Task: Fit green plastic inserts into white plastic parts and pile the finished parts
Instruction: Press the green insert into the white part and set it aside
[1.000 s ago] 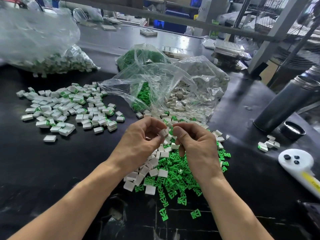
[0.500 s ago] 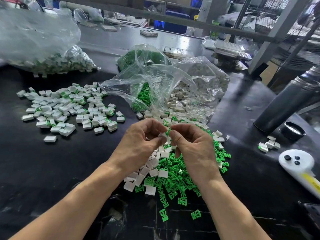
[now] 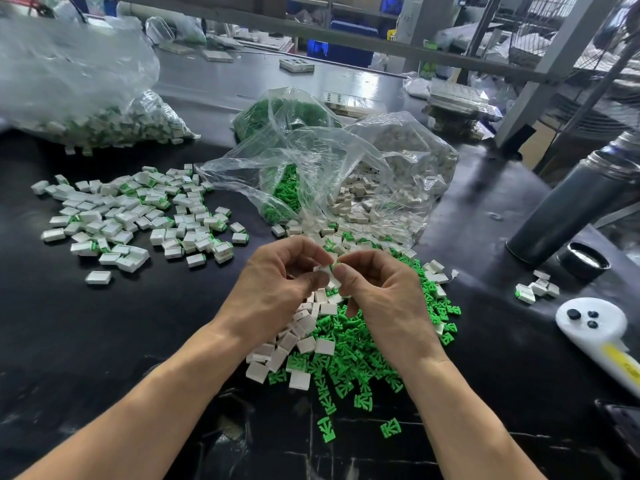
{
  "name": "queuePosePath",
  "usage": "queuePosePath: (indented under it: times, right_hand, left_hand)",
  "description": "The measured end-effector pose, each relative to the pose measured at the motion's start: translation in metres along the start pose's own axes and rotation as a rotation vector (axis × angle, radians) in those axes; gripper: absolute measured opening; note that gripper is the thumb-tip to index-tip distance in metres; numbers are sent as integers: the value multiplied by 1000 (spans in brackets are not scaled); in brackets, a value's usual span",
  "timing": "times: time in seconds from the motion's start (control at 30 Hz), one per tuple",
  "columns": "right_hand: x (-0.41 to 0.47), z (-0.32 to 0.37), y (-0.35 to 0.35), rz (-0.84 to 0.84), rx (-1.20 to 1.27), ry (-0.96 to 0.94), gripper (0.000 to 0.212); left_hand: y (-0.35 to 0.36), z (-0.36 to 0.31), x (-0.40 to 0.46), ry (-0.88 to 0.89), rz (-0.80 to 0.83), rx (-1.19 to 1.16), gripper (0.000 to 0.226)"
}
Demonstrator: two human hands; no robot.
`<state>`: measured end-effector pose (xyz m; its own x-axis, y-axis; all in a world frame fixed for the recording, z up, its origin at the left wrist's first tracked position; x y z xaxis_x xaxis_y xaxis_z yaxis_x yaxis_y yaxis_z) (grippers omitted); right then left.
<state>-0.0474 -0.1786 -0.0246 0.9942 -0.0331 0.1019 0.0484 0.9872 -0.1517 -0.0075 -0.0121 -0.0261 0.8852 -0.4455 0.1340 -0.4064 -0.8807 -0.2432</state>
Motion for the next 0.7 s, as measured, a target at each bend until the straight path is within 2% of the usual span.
queuePosePath:
  times: [0.33, 0.47, 0.7]
  right_hand:
    - [-1, 2, -1, 29, -95, -40, 3]
    - [-2, 2, 0, 14, -111, -76, 5]
    - [-3, 0, 3, -21, -134, -120, 6]
  left_hand:
    - [-6, -1, 1, -17, -35, -83, 18]
    - [-7, -2, 2, -46, -33, -91, 9]
    - [-5, -4, 1, -51, -43, -98, 8]
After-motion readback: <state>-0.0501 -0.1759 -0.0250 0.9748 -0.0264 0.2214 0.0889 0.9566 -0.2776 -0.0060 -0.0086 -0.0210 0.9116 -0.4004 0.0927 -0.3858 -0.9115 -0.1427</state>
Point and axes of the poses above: each hand's wrist, its own x-axis towards the middle knuckle, its own y-axis out of the palm, z = x × y, the point moved 2 cm from there along x, towards the middle knuckle, and after that the axes turned 8 degrees about z, right-handed, at the moved point
